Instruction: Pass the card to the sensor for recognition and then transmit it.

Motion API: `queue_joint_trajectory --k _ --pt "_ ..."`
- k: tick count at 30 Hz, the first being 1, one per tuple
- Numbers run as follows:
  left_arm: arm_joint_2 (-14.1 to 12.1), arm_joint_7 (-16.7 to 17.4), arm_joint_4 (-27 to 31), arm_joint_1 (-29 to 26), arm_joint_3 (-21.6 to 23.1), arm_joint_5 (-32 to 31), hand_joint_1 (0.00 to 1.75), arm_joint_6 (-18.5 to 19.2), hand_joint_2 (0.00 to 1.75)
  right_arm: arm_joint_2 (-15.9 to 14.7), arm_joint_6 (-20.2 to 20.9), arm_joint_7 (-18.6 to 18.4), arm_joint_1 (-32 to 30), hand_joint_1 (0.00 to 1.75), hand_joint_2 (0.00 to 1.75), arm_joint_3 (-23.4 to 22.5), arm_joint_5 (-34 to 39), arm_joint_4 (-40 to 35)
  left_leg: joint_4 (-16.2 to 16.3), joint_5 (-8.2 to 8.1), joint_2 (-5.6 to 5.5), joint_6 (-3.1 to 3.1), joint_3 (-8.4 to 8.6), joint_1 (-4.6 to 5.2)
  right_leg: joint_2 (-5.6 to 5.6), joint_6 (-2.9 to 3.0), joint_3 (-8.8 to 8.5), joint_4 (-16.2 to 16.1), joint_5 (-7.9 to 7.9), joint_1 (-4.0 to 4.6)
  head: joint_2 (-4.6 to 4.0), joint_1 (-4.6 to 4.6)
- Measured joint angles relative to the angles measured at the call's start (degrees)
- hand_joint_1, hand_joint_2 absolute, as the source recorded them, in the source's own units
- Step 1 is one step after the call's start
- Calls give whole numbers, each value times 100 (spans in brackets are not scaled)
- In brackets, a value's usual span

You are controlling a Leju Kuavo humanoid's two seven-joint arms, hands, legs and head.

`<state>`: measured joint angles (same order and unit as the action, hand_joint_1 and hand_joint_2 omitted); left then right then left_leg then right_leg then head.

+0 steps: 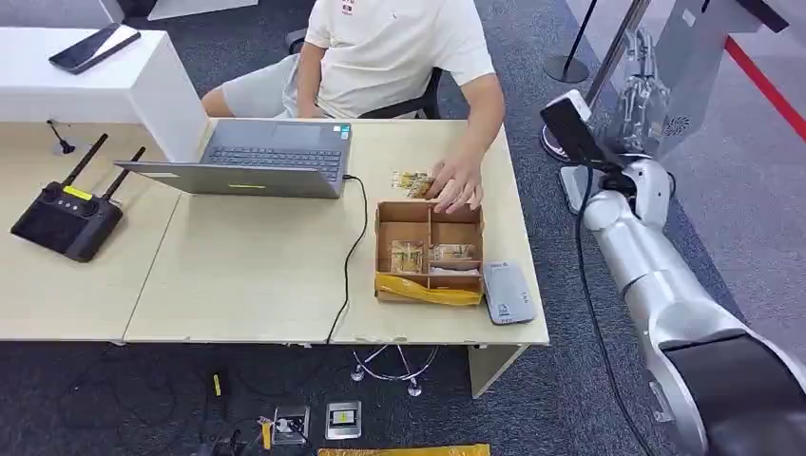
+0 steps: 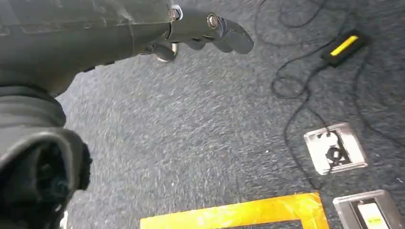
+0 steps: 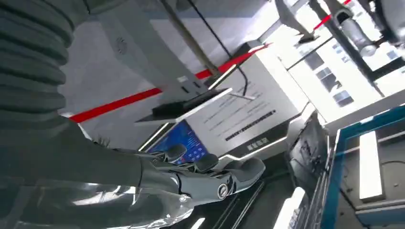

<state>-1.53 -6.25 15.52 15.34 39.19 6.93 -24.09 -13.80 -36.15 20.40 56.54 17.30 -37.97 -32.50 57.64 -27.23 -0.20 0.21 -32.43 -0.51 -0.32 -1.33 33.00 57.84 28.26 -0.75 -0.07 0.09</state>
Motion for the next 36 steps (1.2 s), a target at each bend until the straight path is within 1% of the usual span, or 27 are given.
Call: queue_joint_trajectory --k 2,5,8,11,12,14,16,18,19,21,22,24,26,27,28,31,33,34,35,36 --pt "-9 -87 -2 -84 -63 197 0 -39 0 -253 -2 333 -311 0 175 -604 -72 -94 4 -9 0 6 3 2 -1 0 2 -3 0 -1 0 0" --pt "-9 -214 -4 -220 -109 454 0 -124 0 -635 -4 871 -730 0 175 -1683 -161 -98 4 -10 -13 7 1 1 -23 -3 2 -6 3 -1 0 0" --pt "-24 -310 -7 -364 -210 726 0 -192 0 -1027 -4 880 -1203 0 175 -2897 -388 -35 2 -16 -21 11 -5 1 -30 -3 0 -6 8 0 0 2" --pt "-39 -391 -9 -456 -284 937 0 -234 0 -1276 -4 654 -1700 0 175 -3926 -758 140 1 -26 2 6 -2 0 -11 -3 5 -6 9 0 0 -2" --pt "-39 -413 -9 -470 -323 991 0 -242 0 -1348 -4 477 -1873 0 175 -4285 -990 196 0 -28 3 7 -2 0 -10 -3 5 -6 10 1 0 -2" --pt "-39 -450 -9 -507 -376 1082 0 -273 0 -1422 -4 217 -2196 0 175 -4842 -1338 289 -1 -29 8 7 -1 -1 -2 -3 11 -6 11 1 0 -2" --pt "-39 -494 -9 -541 -420 1193 0 -299 0 -1484 -4 -249 -2524 0 175 -5399 -1872 431 -2 -30 12 7 -1 -7 2 -3 8 -6 11 7 0 2" --pt "-39 -527 -9 -577 -485 1302 0 -297 0 -1499 -4 -681 -2904 0 175 -5873 -2236 569 -3 -30 10 7 -2 -11 -1 -1 4 -6 17 10 0 2" --pt "-39 -546 -9 -602 -498 1346 0 -295 0 -1494 -4 -770 -3080 0 175 -6078 -2319 637 -4 -31 5 7 -3 -11 -2 0 4 -6 17 10 0 2" --pt "-42 -548 -9 -637 -524 1414 0 -277 0 -1479 -2 -1123 -3384 0 175 -6402 -2433 783 -6 -35 8 2 -2 -11 -1 0 4 -5 17 10 0 -4" --pt "-50 -551 -9 -645 -533 1458 0 -253 0 -1451 0 -1464 -3507 0 175 -6618 -2459 914 -7 -35 11 1 -1 -13 1 1 4 -5 18 12 0 0" --pt "-55 -551 -9 -647 -549 1477 0 -181 0 -1400 53 -1794 -3753 0 175 -6891 -2494 1098 -7 -35 13 1 0 -17 1 1 2 -5 18 16 0 0" --pt "-55 -538 -9 -647 -570 1490 0 -145 0 -1309 188 -2213 -3942 0 175 -7075 -2592 1303 -8 -35 13 1 0 -16 1 2 2 -4 18 15 0 -4" --pt "-57 -520 -9 -646 -570 1492 0 -113 0 -1273 322 -2393 -4020 0 175 -7153 -2665 1373 -8 -35 13 1 0 -16 2 2 1 -4 18 15 0 -2" --pt "-70 -496 -9 -646 -570 1503 0 -81 0 -1228 539 -2574 -4077 0 175 -7223 -2748 1434 -9 -35 14 0 1 -16 3 2 2 -3 18 15 0 0" --pt "-92 -441 -9 -637 -570 1506 0 29 0 -1121 1409 -3247 -4170 0 175 -7352 -2949 1633 -8 -33 17 -1 7 -17 7 2 -2 -3 18 16 0 -2" --pt "-109 -424 -9 -630 -568 1486 0 88 0 -1042 2037 -3582 -4204 0 175 -7398 -3049 1738 -8 -32 17 -2 8 -17 11 2 -3 -3 18 15 0 -2" --pt "-127 -417 -9 -623 -568 1481 0 131 0 -992 2414 -3763 -4214 0 175 -7415 -3088 1788 -8 -32 17 -2 9 -16 11 2 -4 -3 18 15 0 2" --pt "-140 -398 -9 -608 -568 1466 0 144 0 -950 2639 -3868 -4228 0 175 -7426 -3123 1830 -8 -32 17 -2 9 -15 11 2 -4 -2 18 13 0 -4" --pt "-146 -380 -9 -591 -568 1453 0 149 0 -926 2781 -3942 -4235 0 175 -7435 -3152 1867 -8 -31 17 -3 9 -15 10 2 -4 -2 18 13 0 -2"
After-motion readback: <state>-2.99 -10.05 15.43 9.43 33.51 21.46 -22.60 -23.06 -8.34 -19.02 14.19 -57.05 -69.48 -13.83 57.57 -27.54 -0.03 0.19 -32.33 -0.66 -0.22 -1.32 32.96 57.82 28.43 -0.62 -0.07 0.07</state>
